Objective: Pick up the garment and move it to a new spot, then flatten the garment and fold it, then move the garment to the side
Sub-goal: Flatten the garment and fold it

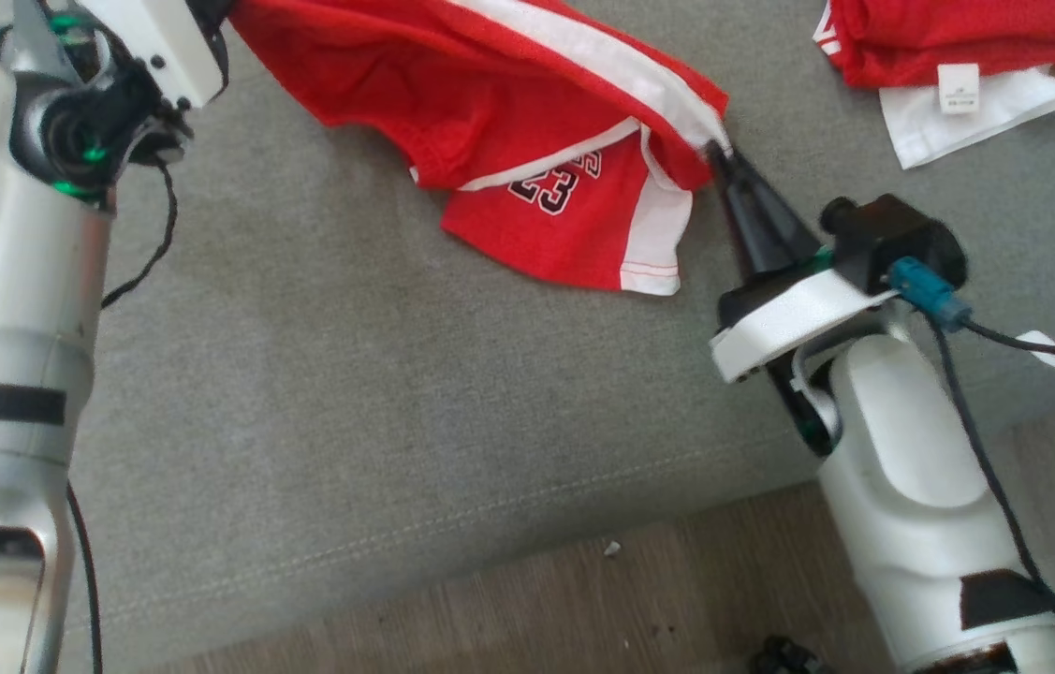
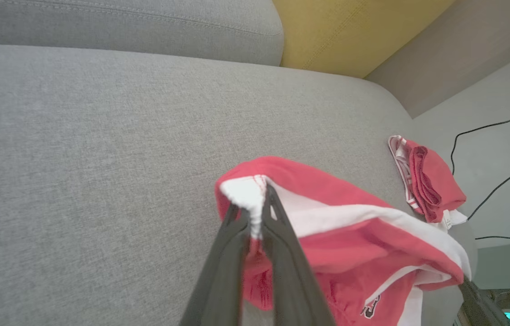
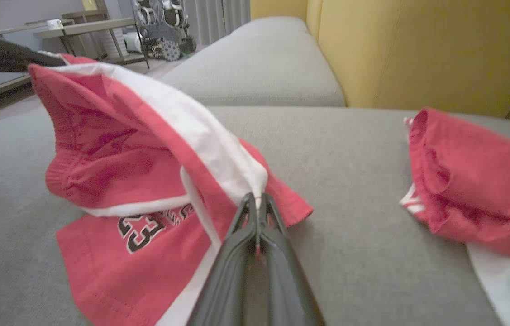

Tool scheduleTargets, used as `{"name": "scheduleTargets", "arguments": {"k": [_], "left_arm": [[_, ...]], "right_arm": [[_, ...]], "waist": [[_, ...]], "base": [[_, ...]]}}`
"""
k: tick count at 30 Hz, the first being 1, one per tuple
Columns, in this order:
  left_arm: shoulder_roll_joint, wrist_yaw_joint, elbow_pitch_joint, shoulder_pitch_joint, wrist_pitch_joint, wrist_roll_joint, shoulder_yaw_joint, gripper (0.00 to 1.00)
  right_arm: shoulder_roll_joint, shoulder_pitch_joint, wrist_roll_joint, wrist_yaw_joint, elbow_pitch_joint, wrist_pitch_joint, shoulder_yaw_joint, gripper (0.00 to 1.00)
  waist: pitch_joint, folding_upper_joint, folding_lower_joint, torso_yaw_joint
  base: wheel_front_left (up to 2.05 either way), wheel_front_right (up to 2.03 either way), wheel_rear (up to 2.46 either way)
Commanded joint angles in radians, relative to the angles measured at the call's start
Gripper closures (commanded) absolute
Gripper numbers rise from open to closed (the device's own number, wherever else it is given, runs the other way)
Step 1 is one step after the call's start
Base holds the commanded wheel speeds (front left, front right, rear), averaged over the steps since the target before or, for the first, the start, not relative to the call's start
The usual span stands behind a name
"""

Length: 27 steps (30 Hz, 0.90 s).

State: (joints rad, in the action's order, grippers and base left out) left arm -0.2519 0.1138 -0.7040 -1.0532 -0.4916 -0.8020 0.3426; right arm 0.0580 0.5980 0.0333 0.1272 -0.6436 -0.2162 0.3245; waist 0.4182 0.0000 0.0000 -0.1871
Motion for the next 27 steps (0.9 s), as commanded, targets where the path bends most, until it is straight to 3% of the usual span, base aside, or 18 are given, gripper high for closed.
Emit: {"name": "scheduleTargets", "arguments": {"k": [1, 6, 11, 27], "left_arm": [[-0.043, 0.000, 0.040, -0.022, 0.012, -0.010, -0.028, 1.00], [-0.044, 0.007, 0.057, 0.005, 0.038, -0.018, -0.018, 1.00], [-0.046, 0.011, 0.091, 0.033, 0.065, -0.029, -0.010, 1.00], [-0.061, 0.010, 0.352, 0.132, 0.193, -0.019, -0.008, 1.00]], "right_arm": [[-0.008, 0.022, -0.027, 0.003, 0.041, -0.016, -0.005, 1.00], [0.000, 0.054, -0.123, 0.003, 0.083, -0.031, -0.079, 1.00], [0.054, 0.113, -0.167, 0.003, 0.127, -0.024, -0.099, 1.00], [0.234, 0.245, -0.101, 0.003, 0.274, 0.071, -0.066, 1.00]], "waist": [[-0.018, 0.0000, 0.0000, 0.005], [-0.078, 0.0000, 0.0000, 0.030], [-0.152, 0.0000, 0.0000, 0.067], [-0.367, 0.0000, 0.0000, 0.208]], "base": [[0.00, 0.00, 0.00], [0.00, 0.00, 0.00], [0.00, 0.00, 0.00], [0.00, 0.00, 0.00]]}}
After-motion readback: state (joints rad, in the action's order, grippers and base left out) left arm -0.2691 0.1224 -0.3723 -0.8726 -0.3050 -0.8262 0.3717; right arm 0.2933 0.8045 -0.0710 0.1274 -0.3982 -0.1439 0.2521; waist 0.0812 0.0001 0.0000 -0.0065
